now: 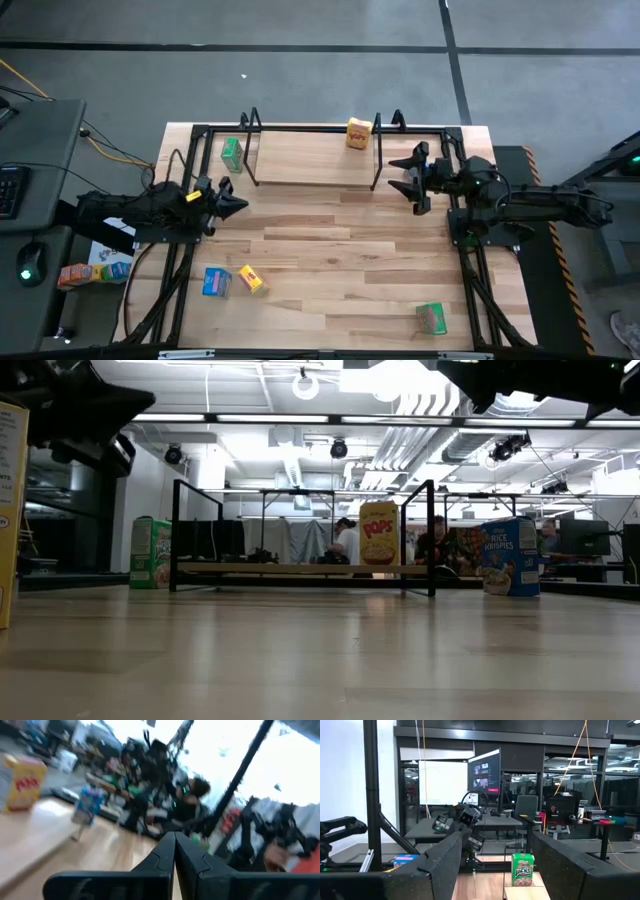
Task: Stack cereal on shelf
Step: Put the yellow cereal box on the shelf aligned with the other yellow cereal box
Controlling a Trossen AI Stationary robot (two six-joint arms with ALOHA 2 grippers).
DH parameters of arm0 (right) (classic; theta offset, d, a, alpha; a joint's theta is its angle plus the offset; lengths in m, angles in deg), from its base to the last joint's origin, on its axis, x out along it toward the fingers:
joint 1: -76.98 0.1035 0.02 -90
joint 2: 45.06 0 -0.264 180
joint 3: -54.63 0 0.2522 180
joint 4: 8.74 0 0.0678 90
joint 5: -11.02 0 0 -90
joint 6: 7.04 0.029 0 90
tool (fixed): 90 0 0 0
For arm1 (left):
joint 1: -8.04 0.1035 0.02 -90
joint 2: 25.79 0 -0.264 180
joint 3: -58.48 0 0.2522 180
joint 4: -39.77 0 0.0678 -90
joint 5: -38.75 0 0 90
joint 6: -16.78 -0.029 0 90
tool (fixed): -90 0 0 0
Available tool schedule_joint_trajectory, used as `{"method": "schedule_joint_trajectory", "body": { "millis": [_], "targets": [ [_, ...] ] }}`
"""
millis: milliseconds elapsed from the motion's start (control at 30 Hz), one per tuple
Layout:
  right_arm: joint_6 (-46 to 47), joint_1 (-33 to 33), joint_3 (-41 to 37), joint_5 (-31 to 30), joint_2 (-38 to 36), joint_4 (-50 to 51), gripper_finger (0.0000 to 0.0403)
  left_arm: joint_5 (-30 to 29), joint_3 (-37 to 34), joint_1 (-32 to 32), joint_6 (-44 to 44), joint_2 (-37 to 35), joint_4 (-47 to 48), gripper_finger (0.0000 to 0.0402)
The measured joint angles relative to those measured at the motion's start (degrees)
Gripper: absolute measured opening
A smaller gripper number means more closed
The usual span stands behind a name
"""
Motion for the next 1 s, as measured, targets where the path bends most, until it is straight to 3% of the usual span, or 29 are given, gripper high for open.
{"method": "schedule_joint_trajectory", "body": {
  "millis": [133,267,467,633,800,900,1000],
  "targets": [
    [-0.17,-0.02,0.0,0.02,0.04,0.02,0.0234,-4.54,0.0,0.02,-0.52,0.9,-9.2,0.0001],
    [-0.18,-0.02,0.0,0.02,0.24,0.45,0.0234,-1.66,0.45,-0.36,-4.16,4.78,-19.68,0.0019],
    [-0.06,-0.02,0.02,-0.06,1.23,0.6,0.0234,-0.59,5.61,-2.7,-9.47,16.13,-19.65,0.0099],
    [0.27,-0.02,0.02,-1.76,2.54,0.52,0.0234,4.84,12.7,-7.49,-12.85,29.93,-19.3,0.017],
    [0.27,-0.02,0.02,-3.44,4.17,0.51,0.0234,9.88,23.75,-13.33,-14.68,40.25,-2.7,0.0214],
    [0.49,-0.02,0.02,-3.16,4.68,0.81,0.0234,9.98,30.37,-16.88,-10.39,44.41,12.94,0.0222],
    [1.62,-0.02,0.02,-3.13,4.92,1.85,0.0234,9.99,34.47,-21.44,-6.7,48.21,21.58,0.0222]
  ]
}}
